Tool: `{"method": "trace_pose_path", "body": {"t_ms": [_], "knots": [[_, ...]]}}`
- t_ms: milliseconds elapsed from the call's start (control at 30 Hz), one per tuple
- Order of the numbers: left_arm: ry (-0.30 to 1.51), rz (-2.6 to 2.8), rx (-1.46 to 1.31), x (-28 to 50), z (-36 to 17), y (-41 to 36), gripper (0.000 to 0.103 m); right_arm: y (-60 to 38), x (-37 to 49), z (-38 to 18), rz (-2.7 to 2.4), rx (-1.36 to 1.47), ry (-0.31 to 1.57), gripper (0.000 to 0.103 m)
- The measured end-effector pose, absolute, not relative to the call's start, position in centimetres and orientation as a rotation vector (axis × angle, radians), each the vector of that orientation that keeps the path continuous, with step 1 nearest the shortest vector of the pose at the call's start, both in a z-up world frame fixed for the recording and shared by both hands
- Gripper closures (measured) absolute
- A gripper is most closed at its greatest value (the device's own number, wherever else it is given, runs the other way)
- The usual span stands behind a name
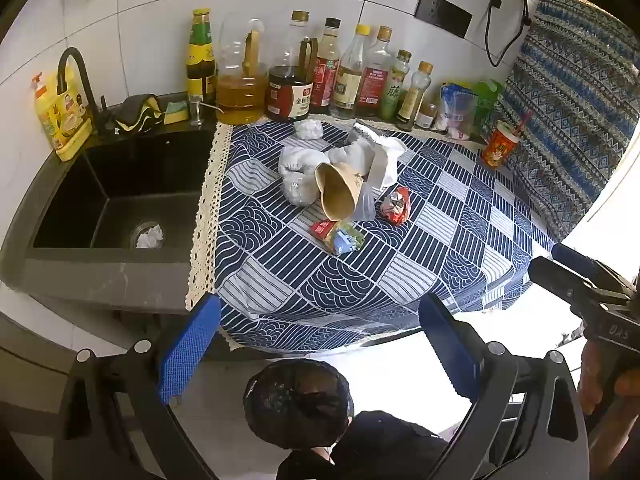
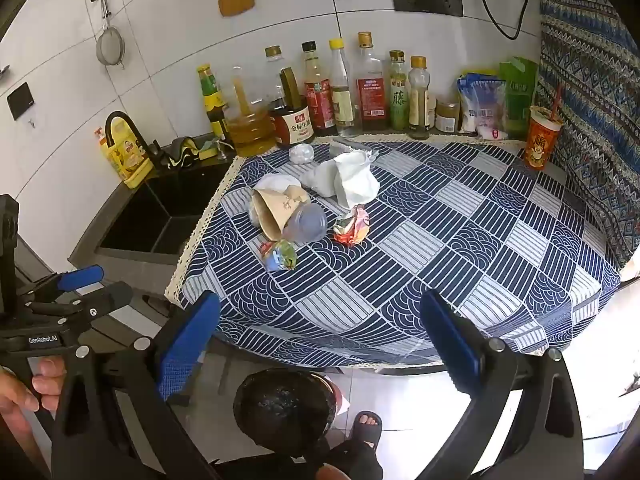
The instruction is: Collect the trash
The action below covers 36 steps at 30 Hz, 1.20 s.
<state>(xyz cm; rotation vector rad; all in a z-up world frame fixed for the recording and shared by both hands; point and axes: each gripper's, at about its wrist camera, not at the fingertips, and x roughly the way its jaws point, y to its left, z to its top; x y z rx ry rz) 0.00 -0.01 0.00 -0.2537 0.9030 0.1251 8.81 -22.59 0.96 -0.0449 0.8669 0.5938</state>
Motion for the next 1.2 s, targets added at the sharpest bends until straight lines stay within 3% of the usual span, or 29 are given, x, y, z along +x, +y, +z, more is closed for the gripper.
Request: {"method": "trace_pose_path", "body": {"t_ms": [1200], "knots": [[0.911,0.138,-0.251,-1.6,0.3,0.3,0.007,-22.2,7.9,0.0,0.616,-0.022,0.92,0.004]]}}
